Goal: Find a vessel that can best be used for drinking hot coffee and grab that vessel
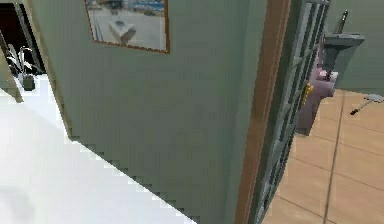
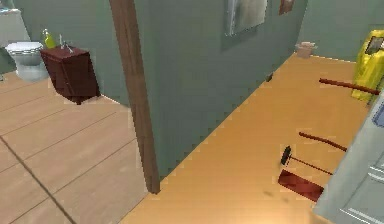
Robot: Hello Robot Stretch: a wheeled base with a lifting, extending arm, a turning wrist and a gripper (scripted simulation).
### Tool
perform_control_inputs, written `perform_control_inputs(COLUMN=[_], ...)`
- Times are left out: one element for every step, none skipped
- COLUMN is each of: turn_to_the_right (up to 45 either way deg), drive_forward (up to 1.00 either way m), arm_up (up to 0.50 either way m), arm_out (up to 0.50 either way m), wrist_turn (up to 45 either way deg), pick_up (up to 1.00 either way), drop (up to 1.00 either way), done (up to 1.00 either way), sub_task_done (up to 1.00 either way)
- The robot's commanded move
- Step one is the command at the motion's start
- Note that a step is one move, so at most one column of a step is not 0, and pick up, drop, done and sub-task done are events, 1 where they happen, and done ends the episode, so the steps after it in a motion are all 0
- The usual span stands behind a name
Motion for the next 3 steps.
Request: perform_control_inputs(turn_to_the_right=[0.0,-45.0,-12.0], drive_forward=[0.45,0.00,0.00], arm_up=[0.00,0.00,0.00], arm_out=[0.00,0.00,0.00], wrist_turn=[0.0,0.0,0.0], pick_up=[0.00,0.00,0.00], drop=[0.00,0.00,0.00], done=[0.00,0.00,0.00], sub_task_done=[0.00,0.00,0.00])
